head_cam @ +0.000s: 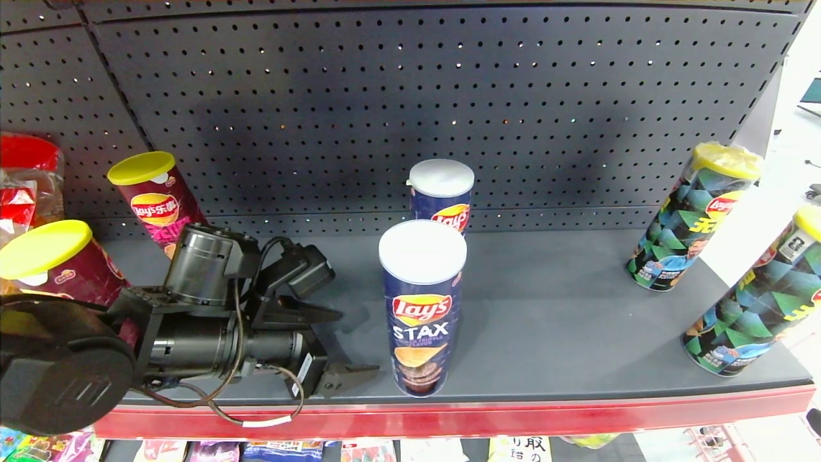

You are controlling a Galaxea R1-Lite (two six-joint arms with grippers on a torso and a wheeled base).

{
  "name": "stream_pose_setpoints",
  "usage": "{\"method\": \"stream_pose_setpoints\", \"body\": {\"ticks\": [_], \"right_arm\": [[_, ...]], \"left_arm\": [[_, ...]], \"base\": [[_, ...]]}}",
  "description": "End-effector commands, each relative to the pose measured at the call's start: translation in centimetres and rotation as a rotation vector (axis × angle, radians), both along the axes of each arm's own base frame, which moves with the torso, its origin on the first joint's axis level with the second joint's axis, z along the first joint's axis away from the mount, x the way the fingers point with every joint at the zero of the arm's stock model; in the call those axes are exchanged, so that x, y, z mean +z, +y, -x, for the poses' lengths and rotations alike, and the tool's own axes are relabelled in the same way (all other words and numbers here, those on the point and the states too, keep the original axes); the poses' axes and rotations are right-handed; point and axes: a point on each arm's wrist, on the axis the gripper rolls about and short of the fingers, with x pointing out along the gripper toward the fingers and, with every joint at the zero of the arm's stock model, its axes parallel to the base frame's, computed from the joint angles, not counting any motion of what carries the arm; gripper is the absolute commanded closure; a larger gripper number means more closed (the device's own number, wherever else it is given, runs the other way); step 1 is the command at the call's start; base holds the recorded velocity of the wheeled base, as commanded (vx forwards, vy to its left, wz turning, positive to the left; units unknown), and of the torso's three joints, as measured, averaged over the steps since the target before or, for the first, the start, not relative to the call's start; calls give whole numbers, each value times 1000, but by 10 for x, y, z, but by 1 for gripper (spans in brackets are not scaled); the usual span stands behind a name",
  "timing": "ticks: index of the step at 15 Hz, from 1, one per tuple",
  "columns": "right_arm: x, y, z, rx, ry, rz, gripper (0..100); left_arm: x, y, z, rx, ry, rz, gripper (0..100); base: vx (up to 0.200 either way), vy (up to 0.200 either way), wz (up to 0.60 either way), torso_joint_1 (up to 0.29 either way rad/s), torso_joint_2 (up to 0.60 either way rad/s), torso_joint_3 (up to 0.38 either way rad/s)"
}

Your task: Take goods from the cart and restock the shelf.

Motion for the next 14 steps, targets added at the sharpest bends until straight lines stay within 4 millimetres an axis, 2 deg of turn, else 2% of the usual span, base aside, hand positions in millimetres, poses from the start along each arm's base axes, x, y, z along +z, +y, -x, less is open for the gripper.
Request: {"method": "stream_pose_setpoints", "body": {"ticks": [1, 14], "right_arm": [[1, 0, -1, 1, 1, 1, 0], [1, 0, -1, -2, 1, 1, 0]], "left_arm": [[-2, -3, -5, 0, 3, -2, 0], [-3, -15, -18, -18, -5, 0, 0]], "base": [[0, 0, 0, 0, 0, 0], [0, 0, 0, 0, 0, 0]]}}
